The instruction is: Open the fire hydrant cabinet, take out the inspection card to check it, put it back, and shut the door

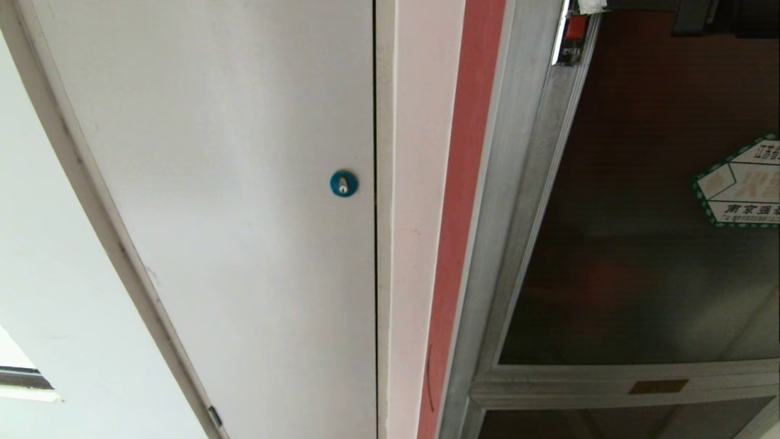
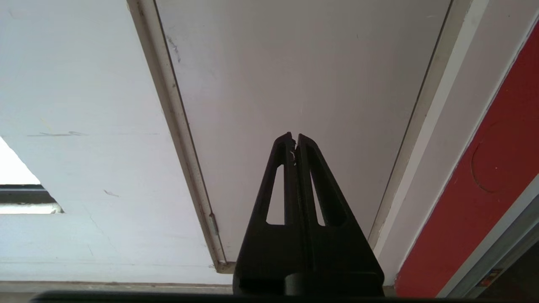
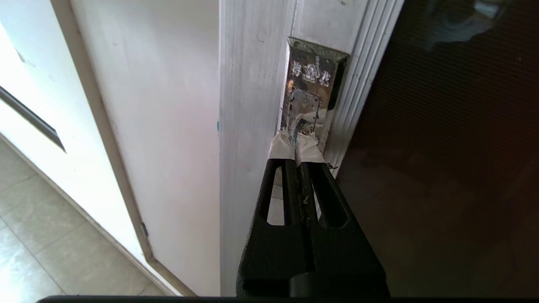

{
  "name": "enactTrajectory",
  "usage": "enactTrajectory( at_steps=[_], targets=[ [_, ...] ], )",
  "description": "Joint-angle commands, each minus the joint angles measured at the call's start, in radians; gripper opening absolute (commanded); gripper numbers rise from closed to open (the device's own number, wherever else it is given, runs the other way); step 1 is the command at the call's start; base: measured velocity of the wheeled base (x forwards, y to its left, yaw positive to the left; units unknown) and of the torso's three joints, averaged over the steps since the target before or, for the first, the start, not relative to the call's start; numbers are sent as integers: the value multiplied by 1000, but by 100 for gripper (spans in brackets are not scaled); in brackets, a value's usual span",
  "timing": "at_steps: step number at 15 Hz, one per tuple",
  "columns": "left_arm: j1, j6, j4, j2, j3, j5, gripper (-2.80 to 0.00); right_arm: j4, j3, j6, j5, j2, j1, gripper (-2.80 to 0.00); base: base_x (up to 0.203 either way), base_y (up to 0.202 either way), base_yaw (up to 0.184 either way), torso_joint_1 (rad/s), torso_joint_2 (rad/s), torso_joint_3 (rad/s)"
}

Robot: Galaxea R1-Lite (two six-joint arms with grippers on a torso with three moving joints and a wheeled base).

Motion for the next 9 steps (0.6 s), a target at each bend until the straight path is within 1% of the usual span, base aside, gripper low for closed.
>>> enactTrajectory(
  at_steps=[1, 3, 9],
  targets=[
    [-1, 0, -1, 0, 6, 0, -280, -21, -5, -2, 4, -8, 18, -280, 0, 0, 0, 0, 0, 0],
    [0, 0, -1, 0, 8, -1, -280, -54, -7, -5, 4, -7, 21, -280, 0, 0, 0, 0, 0, 0],
    [0, 0, -1, 0, 8, -1, -280, -51, -8, -5, 2, -33, 21, -280, 0, 0, 0, 0, 0, 0]
  ],
)
